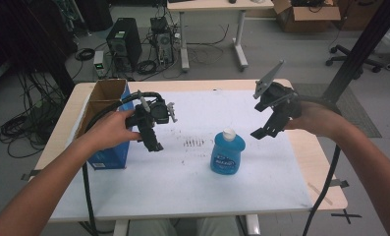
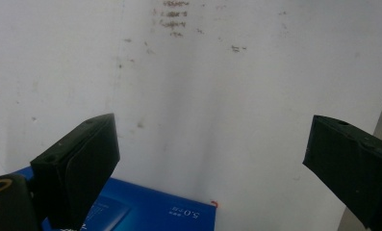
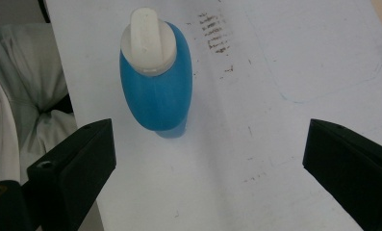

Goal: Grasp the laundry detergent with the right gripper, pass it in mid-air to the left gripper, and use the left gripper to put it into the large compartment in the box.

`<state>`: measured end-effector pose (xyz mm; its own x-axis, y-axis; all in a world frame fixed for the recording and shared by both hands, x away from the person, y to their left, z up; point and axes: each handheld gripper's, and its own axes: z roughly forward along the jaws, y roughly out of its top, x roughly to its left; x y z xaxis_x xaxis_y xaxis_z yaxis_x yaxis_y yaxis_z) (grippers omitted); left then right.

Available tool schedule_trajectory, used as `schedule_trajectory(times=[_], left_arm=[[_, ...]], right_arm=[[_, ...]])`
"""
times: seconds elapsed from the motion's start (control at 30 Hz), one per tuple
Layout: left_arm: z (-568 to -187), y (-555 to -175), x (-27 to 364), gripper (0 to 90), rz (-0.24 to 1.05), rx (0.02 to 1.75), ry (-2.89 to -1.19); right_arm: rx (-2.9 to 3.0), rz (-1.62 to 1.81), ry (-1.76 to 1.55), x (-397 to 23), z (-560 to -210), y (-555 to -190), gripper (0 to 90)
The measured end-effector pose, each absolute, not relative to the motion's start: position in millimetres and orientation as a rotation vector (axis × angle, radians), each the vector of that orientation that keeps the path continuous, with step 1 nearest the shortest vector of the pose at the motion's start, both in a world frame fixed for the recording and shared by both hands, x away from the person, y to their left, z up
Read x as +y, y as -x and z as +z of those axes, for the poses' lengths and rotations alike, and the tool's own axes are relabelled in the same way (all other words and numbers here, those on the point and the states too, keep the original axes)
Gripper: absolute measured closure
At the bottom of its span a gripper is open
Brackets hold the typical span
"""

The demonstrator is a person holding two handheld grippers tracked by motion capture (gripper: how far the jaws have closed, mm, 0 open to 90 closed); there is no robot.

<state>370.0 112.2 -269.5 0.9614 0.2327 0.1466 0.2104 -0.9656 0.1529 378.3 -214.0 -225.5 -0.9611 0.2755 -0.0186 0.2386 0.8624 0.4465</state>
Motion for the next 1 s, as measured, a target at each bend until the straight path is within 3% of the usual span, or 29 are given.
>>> schedule_trajectory(times=[1.0], left_arm=[[-269.5, -368.4, 110.6, 5.5, 0.253, 0.325, -2.983]], right_arm=[[2.934, 0.803, -0.421, -224.8, -261.1, -358.0, 3.8]])
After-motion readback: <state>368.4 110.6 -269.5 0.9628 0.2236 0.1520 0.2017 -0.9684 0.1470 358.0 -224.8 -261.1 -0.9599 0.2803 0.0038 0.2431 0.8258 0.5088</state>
